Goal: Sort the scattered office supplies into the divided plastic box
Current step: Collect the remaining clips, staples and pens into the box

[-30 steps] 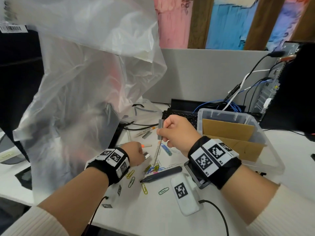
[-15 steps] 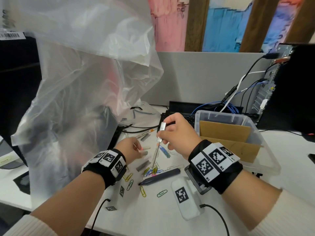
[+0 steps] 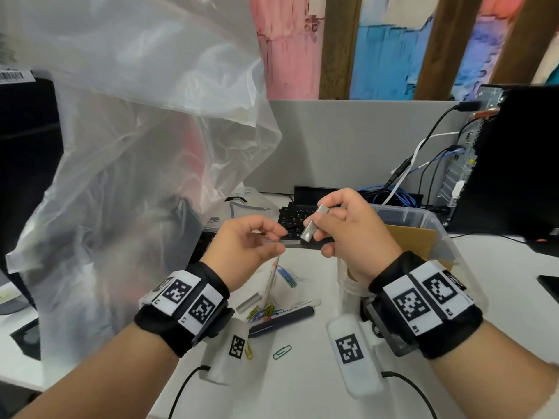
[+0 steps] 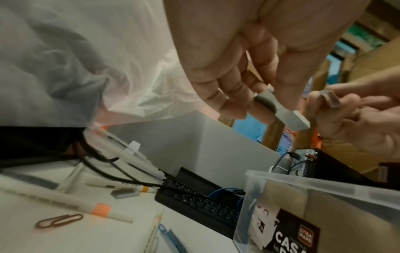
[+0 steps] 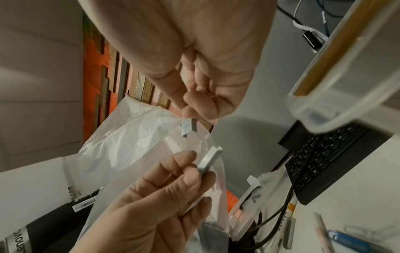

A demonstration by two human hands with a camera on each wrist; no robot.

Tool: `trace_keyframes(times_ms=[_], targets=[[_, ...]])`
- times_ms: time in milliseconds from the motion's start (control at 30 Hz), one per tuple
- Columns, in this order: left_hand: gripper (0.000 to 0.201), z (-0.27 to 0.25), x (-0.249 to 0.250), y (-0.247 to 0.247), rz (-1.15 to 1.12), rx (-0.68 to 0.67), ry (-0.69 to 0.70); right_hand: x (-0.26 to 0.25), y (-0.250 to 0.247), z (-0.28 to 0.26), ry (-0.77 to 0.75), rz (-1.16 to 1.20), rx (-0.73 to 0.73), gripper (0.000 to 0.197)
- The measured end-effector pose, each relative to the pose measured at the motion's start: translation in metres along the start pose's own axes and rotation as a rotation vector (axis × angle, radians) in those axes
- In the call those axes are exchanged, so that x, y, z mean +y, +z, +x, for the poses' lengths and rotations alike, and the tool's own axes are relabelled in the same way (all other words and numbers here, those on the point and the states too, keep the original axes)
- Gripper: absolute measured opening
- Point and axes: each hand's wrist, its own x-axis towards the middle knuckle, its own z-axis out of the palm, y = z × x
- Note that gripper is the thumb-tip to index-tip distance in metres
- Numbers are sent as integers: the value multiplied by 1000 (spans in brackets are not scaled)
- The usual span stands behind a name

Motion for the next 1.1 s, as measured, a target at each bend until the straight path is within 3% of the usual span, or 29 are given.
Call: trace_keyframes(times_ms=[167, 433, 800, 1100], targets=[[32, -5, 16, 11, -63, -28, 21, -6, -19, -3, -43, -142, -114, 14], [43, 0, 27, 19, -192, -193, 91, -8, -40, -7, -113, -312, -316, 18], [49, 10, 33, 41, -414, -197, 59, 1, -52, -11, -106, -94, -305, 16], [25, 13, 32, 56, -371, -223, 33, -3, -63, -12, -165, -50, -269, 16]])
